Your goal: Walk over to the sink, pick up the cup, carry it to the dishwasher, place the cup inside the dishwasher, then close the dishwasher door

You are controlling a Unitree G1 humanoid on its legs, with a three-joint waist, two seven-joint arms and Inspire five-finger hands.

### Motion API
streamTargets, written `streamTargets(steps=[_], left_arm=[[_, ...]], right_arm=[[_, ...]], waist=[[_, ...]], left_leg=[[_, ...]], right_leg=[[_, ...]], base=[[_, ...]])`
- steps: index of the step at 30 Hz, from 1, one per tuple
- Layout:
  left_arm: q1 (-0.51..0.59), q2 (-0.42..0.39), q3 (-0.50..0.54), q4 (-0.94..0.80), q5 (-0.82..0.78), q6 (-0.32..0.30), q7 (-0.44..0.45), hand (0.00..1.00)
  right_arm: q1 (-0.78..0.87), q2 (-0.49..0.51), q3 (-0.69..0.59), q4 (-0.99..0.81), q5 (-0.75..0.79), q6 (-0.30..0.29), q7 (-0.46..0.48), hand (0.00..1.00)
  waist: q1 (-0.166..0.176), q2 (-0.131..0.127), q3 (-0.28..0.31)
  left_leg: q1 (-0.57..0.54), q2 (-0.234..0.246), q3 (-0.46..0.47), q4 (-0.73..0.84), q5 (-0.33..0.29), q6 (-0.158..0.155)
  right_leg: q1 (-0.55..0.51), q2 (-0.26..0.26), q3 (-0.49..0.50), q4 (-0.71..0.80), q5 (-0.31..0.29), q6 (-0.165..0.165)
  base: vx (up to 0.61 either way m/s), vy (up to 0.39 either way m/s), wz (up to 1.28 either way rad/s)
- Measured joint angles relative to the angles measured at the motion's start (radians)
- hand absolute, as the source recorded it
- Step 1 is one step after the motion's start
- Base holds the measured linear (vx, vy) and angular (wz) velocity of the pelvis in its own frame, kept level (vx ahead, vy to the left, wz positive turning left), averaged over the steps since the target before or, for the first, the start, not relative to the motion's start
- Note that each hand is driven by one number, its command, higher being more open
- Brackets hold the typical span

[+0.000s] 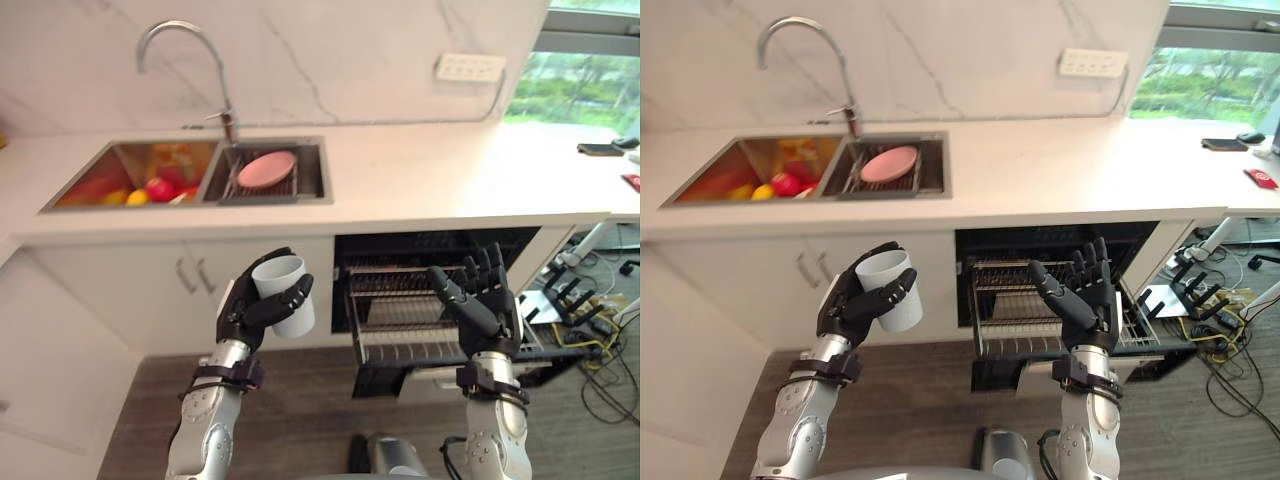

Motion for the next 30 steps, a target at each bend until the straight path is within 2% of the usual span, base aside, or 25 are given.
streamTargets(steps=[1, 3, 5, 7, 8, 9, 10, 11, 12, 13, 14, 15, 17, 20, 22, 25, 30], left_arm=[[-0.018, 0.002, 0.0, 0.009, 0.008, 0.0, 0.012, 0.0], [-0.071, 0.008, -0.012, 0.051, 0.019, 0.002, 0.024, 0.0], [-0.095, 0.004, -0.03, 0.073, 0.02, 0.002, 0.04, 0.0], [-0.095, 0.0, -0.058, 0.073, 0.021, -0.005, 0.051, 0.0], [-0.095, -0.001, -0.066, 0.073, 0.022, -0.01, 0.06, 0.0], [-0.094, -0.002, -0.071, 0.076, 0.022, -0.012, 0.072, 0.0], [-0.092, -0.002, -0.072, 0.089, 0.022, -0.017, 0.084, 0.0], [-0.09, -0.003, -0.069, 0.095, 0.022, -0.019, 0.09, 0.0], [-0.085, -0.003, -0.068, 0.1, 0.022, -0.022, 0.103, 0.0], [-0.075, -0.01, -0.062, 0.1, 0.022, -0.023, 0.116, 0.0], [-0.075, -0.014, -0.063, 0.1, 0.022, -0.023, 0.121, 0.0], [-0.076, -0.023, -0.063, 0.099, 0.022, -0.024, 0.123, 0.0], [-0.071, -0.038, -0.05, 0.097, 0.022, -0.024, 0.127, 0.0], [-0.07, -0.056, -0.051, 0.078, 0.022, -0.024, 0.121, 0.0], [-0.068, -0.057, -0.047, 0.076, 0.022, -0.024, 0.127, 0.0], [-0.062, -0.052, -0.034, 0.054, 0.023, -0.033, 0.161, 0.0], [-0.08, -0.051, -0.013, 0.054, 0.023, -0.067, 0.191, 0.0]], right_arm=[[-0.02, -0.005, 0.003, 0.001, 0.0, 0.007, 0.0, 1.0], [-0.03, 0.001, 0.003, 0.008, -0.01, 0.013, -0.007, 1.0], [-0.019, 0.002, 0.0, 0.009, -0.016, 0.017, -0.011, 1.0], [-0.01, -0.002, 0.0, 0.008, -0.024, 0.016, -0.01, 1.0], [-0.01, -0.003, 0.0, 0.008, -0.026, 0.016, -0.01, 1.0], [-0.008, -0.001, 0.001, 0.008, -0.026, 0.016, -0.005, 1.0], [-0.002, 0.003, 0.005, 0.008, -0.026, 0.016, 0.005, 1.0], [-0.002, 0.005, 0.008, 0.008, -0.026, 0.015, 0.011, 1.0], [-0.003, 0.006, 0.012, 0.007, -0.026, 0.015, 0.023, 1.0], [-0.003, 0.005, 0.022, 0.006, -0.027, 0.014, 0.037, 1.0], [-0.002, 0.002, 0.024, 0.006, -0.027, 0.014, 0.038, 1.0], [-0.002, -0.002, 0.025, 0.005, -0.028, 0.017, 0.037, 1.0], [-0.002, 0.007, 0.041, 0.0, -0.031, 0.03, 0.035, 1.0], [-0.003, 0.012, 0.082, -0.002, -0.063, 0.042, 0.035, 1.0], [-0.008, 0.015, 0.122, -0.002, -0.07, 0.048, 0.036, 1.0], [-0.016, 0.038, 0.163, -0.002, -0.094, 0.048, 0.04, 1.0], [-0.013, 0.039, 0.128, -0.004, -0.092, 0.049, 0.035, 1.0]], waist=[[-0.003, 0.002, 0.0], [-0.018, 0.003, 0.003], [-0.036, 0.007, 0.011], [-0.028, 0.014, 0.011], [-0.027, 0.014, 0.011], [-0.029, 0.016, 0.012], [-0.028, 0.017, 0.012], [-0.027, 0.018, 0.011], [-0.023, 0.02, 0.01], [-0.018, 0.031, 0.003], [-0.018, 0.038, -0.001], [-0.018, 0.06, -0.011], [-0.01, 0.067, -0.019], [-0.004, 0.071, -0.02], [0.002, 0.072, -0.021], [0.002, 0.074, -0.023], [-0.005, 0.077, -0.025]], left_leg=[[0.002, -0.005, 0.004, 0.017, -0.003, 0.0], [-0.034, 0.001, 0.028, 0.117, -0.004, -0.003], [-0.092, 0.029, 0.076, 0.326, 0.02, -0.042], [-0.214, 0.08, 0.075, 0.687, 0.137, -0.217], [-0.254, 0.093, 0.085, 0.766, 0.137, -0.217], [-0.31, 0.143, 0.13, 0.86, 0.132, -0.211], [-0.334, 0.194, 0.178, 0.866, 0.11, -0.181], [-0.34, 0.207, 0.19, 0.846, 0.096, -0.166], [-0.345, 0.207, 0.187, 0.785, 0.071, -0.15], [-0.339, 0.184, 0.155, 0.616, 0.063, -0.137], [-0.334, 0.171, 0.134, 0.534, 0.068, -0.131], [-0.323, 0.145, 0.084, 0.349, 0.133, -0.106], [-0.246, 0.096, 0.005, 0.173, 0.145, -0.096], [-0.205, 0.067, -0.039, 0.057, 0.147, -0.093], [-0.193, 0.062, -0.037, 0.036, 0.148, -0.09], [-0.187, 0.069, -0.013, 0.003, 0.149, -0.08], [-0.182, 0.082, 0.032, -0.069, 0.127, -0.04]], right_leg=[[0.005, 0.007, -0.012, -0.005, -0.055, -0.035], [0.016, 0.016, -0.007, -0.018, -0.088, -0.022], [0.08, 0.029, -0.004, -0.05, -0.11, -0.007], [0.165, 0.045, 0.028, -0.099, -0.12, 0.002], [0.179, 0.048, 0.041, -0.114, -0.118, 0.006], [0.214, 0.058, 0.059, -0.156, -0.107, 0.017], [0.25, 0.07, 0.078, -0.2, -0.092, 0.025], [0.261, 0.073, 0.091, -0.218, -0.085, 0.028], [0.266, 0.074, 0.115, -0.236, -0.076, 0.036], [0.265, 0.074, 0.156, -0.247, -0.064, 0.05], [0.26, 0.075, 0.166, -0.248, -0.061, 0.055], [0.245, 0.081, 0.183, -0.238, -0.056, 0.063], [0.228, 0.077, 0.228, -0.258, -0.041, 0.098], [0.207, 0.077, 0.255, -0.296, -0.009, 0.126], [0.205, 0.082, 0.283, -0.322, 0.014, 0.131], [0.203, 0.111, 0.34, -0.418, 0.084, 0.125], [0.203, 0.148, 0.397, -0.568, 0.202, 0.132]], base=[[0.41, -0.095, -0.97], [0.37, -0.084, -0.39], [0.34, -0.028, -0.16], [0.29, 0.043, -0.44], [0.22, 0.063, -0.47], [0.19, 0.054, -0.5], [0.18, 0.05, -0.52], [0.17, 0.077, -0.6], [0.14, 0.112, -0.81], [0.14, 0.136, -0.78], [0.13, 0.168, -0.7], [0.1, 0.163, -0.45], [0.1, 0.208, -0.44], [0.0, 0.178, -0.23], [-0.06, 0.117, -0.46], [-0.08, 0.064, -0.59], [-0.11, 0.053, -0.43]])
